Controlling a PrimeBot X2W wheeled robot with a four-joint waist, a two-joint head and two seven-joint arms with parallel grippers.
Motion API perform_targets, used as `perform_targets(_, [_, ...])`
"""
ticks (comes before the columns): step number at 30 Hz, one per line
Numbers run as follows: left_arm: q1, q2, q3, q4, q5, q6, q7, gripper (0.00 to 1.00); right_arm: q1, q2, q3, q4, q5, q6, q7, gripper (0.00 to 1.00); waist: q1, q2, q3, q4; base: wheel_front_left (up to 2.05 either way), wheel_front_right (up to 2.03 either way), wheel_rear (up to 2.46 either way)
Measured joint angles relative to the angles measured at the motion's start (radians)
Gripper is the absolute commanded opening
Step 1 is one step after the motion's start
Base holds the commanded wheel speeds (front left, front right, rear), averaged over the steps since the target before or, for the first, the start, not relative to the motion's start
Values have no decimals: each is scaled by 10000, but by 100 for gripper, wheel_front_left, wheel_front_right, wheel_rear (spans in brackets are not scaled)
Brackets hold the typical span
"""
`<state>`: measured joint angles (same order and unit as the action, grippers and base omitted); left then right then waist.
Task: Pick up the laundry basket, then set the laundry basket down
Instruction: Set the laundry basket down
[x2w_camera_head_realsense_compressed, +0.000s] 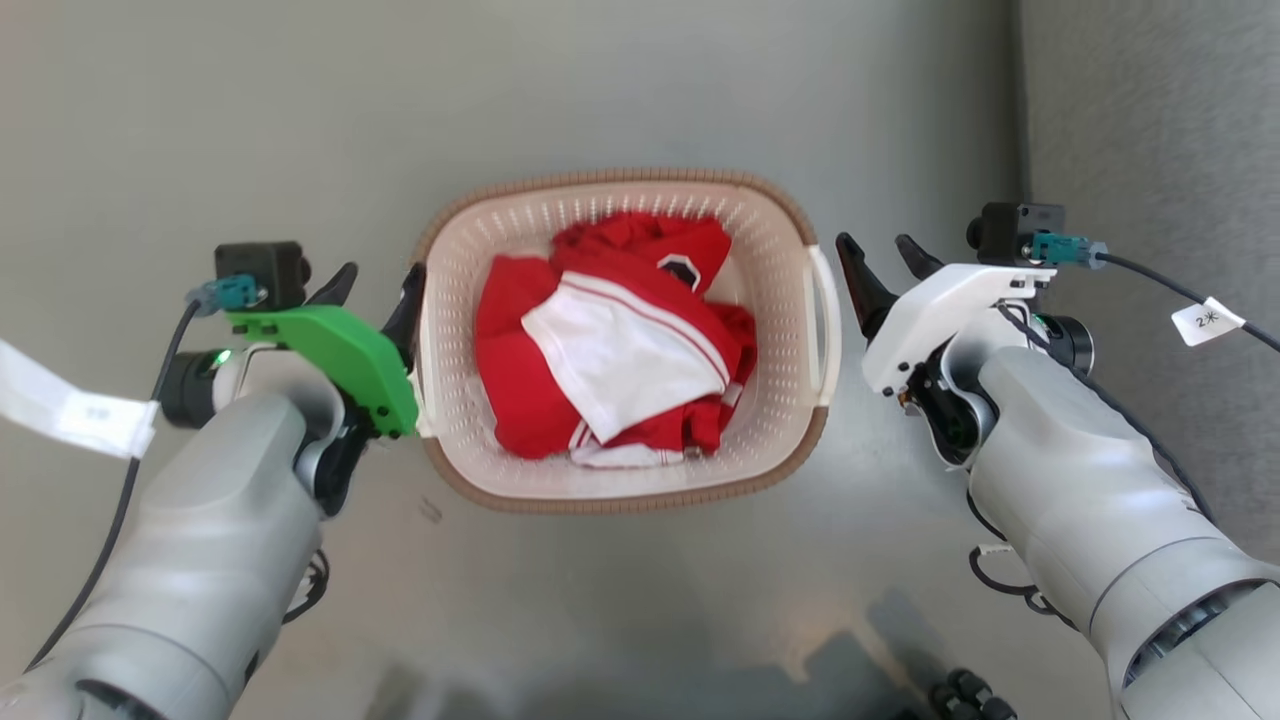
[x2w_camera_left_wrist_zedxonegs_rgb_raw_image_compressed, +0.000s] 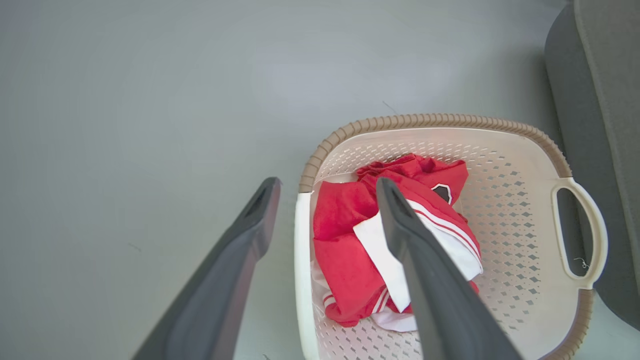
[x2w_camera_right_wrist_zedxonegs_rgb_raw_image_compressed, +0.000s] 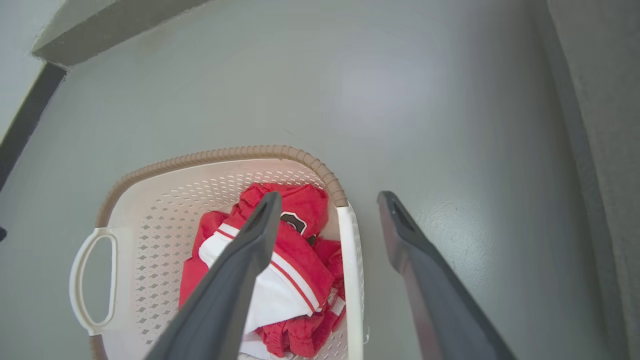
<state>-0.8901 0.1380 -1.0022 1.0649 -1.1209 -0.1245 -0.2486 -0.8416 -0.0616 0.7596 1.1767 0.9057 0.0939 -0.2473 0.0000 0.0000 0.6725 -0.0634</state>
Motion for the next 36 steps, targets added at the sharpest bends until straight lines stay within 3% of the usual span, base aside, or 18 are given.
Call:
perform_targets(13, [699, 692, 1127, -1149, 834, 0, 0, 100, 739, -428, -874, -1337, -750, -171, -2, 100, -1, 0, -1972, -99, 0, 0, 0])
perform_targets(20, [1300, 965, 2345, -1841, 1488, 6, -2, 100, 1408, -667, -1467, -2345, -1327, -357, -2, 100, -1, 0, -2980, -62, 0, 0, 0])
perform_targets(36, [3824, 1016, 4449, -4107, 3097, 474, -2, 100, 3619, -1032, -2947, -5183, -3020, -796, -29, 100, -1, 0, -5274, 138, 0, 0, 0])
